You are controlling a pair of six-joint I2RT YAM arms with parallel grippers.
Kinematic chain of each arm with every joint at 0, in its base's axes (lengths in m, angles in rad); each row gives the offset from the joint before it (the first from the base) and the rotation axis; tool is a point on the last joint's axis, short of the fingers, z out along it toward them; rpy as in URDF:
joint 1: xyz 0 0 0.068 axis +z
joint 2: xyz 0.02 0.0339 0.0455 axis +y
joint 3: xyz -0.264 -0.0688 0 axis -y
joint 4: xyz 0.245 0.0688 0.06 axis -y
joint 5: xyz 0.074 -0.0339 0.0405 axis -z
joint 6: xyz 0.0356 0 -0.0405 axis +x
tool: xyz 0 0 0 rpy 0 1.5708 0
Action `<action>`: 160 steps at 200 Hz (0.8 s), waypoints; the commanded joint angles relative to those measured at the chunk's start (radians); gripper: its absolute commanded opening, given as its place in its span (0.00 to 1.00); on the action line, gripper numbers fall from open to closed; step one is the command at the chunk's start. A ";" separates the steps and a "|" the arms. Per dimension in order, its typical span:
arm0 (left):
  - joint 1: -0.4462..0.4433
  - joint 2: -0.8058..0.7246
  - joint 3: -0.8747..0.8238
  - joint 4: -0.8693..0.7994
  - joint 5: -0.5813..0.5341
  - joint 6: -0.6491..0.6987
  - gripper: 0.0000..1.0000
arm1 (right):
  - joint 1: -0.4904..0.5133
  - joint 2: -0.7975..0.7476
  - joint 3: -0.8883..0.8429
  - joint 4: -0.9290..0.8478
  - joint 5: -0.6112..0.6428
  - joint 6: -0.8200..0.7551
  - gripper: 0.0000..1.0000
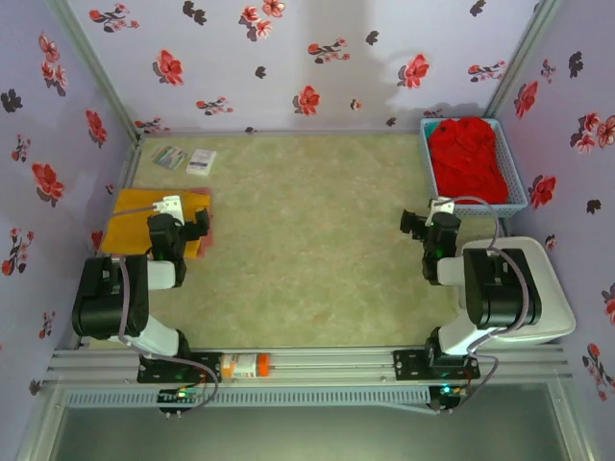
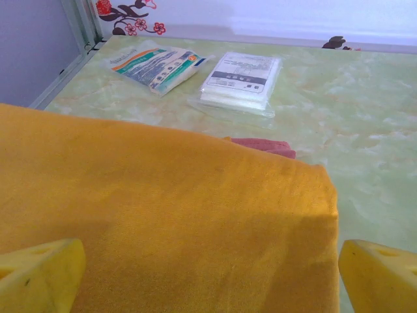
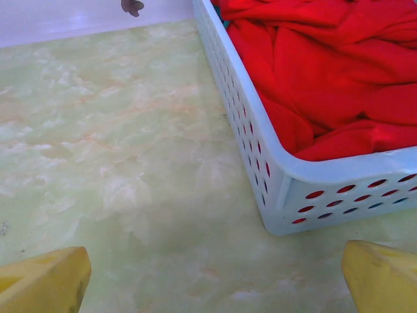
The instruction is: Fold and stack the t-shirts
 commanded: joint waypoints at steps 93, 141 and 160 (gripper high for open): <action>-0.005 0.011 0.004 0.011 0.003 0.029 1.00 | 0.000 -0.006 0.012 0.021 0.018 0.005 0.99; -0.006 0.010 -0.010 0.037 -0.060 0.010 1.00 | 0.000 -0.006 0.014 0.021 0.018 0.005 0.99; -0.008 0.010 -0.010 0.038 -0.062 0.012 1.00 | 0.000 -0.006 0.012 0.020 0.018 0.005 0.99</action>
